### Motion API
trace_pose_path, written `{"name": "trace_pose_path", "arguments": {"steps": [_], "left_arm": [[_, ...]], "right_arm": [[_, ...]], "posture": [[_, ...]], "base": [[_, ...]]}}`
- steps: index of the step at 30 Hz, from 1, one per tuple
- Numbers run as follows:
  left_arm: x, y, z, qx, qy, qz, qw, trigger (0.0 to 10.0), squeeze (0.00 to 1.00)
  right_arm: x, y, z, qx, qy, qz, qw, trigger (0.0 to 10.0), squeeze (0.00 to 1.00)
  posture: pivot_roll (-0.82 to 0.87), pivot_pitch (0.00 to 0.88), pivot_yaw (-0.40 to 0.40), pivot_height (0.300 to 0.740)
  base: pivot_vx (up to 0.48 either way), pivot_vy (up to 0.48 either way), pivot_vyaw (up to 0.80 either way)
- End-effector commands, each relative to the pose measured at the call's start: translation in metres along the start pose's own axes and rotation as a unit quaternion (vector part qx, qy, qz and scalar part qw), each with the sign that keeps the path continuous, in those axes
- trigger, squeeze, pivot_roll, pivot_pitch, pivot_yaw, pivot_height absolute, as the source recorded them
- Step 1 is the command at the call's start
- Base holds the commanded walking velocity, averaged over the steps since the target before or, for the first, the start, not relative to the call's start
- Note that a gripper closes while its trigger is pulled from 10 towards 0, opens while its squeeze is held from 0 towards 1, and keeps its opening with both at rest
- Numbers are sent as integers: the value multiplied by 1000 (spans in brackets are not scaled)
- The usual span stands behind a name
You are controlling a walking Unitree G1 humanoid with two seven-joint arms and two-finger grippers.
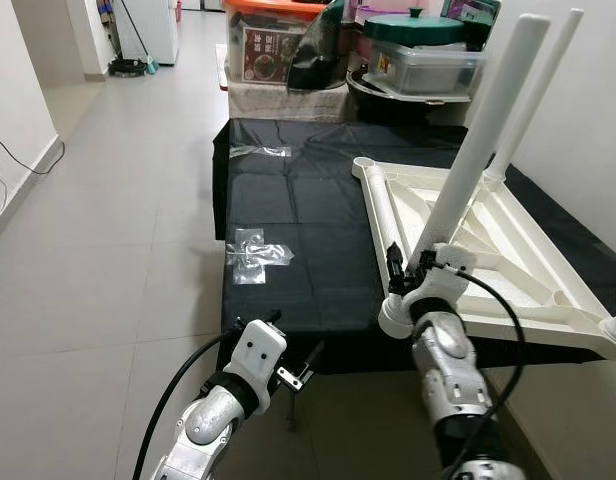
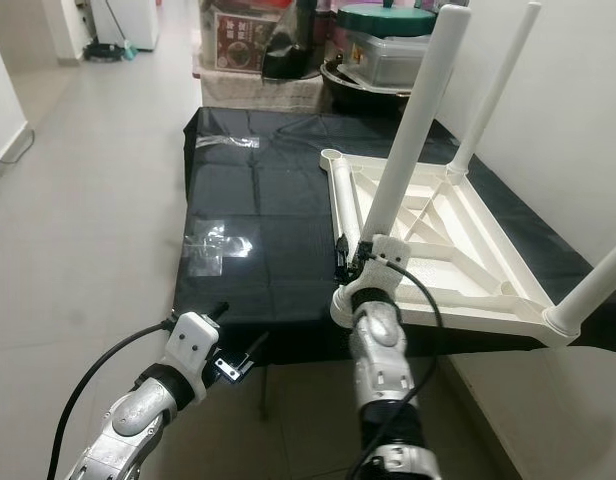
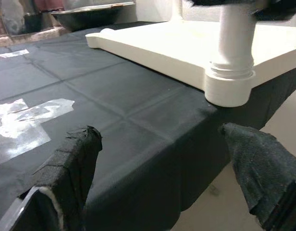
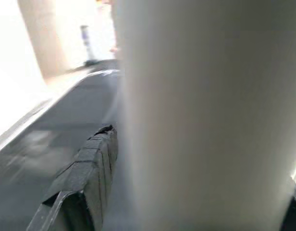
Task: Building children table
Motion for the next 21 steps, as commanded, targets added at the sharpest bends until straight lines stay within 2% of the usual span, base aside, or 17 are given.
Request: {"name": "trace_pose_path", "arguments": {"steps": [1,2,3,5,10,11,13,14,15,16,17,19,20,21], "left_arm": [[-2,-1,4,-10,-3,-3,1000,10000,0],[-2,-2,4,-10,-3,-2,1000,10000,0],[-2,-2,4,-10,-3,-2,1000,10000,0],[-1,-2,4,-11,-4,-1,1000,10000,0],[-1,-3,4,-11,-4,0,1000,10000,0],[0,-3,4,-11,-6,1,1000,10000,0],[0,-3,4,-11,-6,1,1000,10000,0],[0,-3,4,-11,-8,3,1000,10000,0],[0,-3,4,-11,-8,3,1000,10000,0],[1,-3,4,-12,-9,4,1000,10000,0],[1,-3,4,-12,-9,4,1000,10000,0],[1,-3,4,-13,-10,5,1000,10000,0],[1,-3,4,-13,-10,5,1000,10000,0],[1,-3,4,-14,-10,5,1000,10000,0]], "right_arm": [[-9,-1,-16,73,-7,-34,997,10000,0],[-11,0,-21,109,-2,-51,993,10000,0],[-11,0,-21,109,-2,-51,993,10000,0],[-13,2,-29,170,-1,-84,982,10000,0],[-13,1,-34,213,0,-103,972,10000,0],[-12,-5,-42,239,-1,-112,965,10000,0],[-12,-5,-42,239,-1,-112,965,10000,0],[-11,-9,-48,263,-4,-121,957,10000,0],[-11,-9,-48,263,-4,-121,957,10000,0],[-11,-12,-55,286,-3,-131,949,10000,0],[-11,-12,-55,286,-3,-131,949,10000,0],[-14,-12,-66,325,-11,-148,934,10000,0],[-14,-12,-66,325,-11,-148,934,10000,0],[-17,-8,-72,350,-16,-158,923,10000,0]], "posture": [[137,0,-101,740],[137,0,-100,740],[137,0,-100,740],[141,0,-105,740],[145,0,-108,740],[152,0,-112,740],[152,0,-112,740],[152,0,-112,740],[152,0,-112,740],[158,0,-117,740],[158,0,-117,740],[159,0,-114,740],[159,0,-114,740],[159,0,-114,740]], "base": [[0,0,0],[0,0,0],[0,0,0],[0,0,0],[0,0,0],[0,0,0],[0,0,0],[0,0,0],[0,0,0],[0,0,0],[0,0,0],[0,0,0],[0,0,0],[0,0,0]]}}
Point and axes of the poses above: a point about 5 cm out from each wrist's last joint towards the gripper, its own y axis pointing back from the gripper into the wrist, its own x axis along the axis of the wrist's last joint, z = x × y, the point moved 4 cm from there along -y, pointing out of the wrist towards the gripper, and after that the axes turned 10 degrees about -y, right-handed, at the moved point
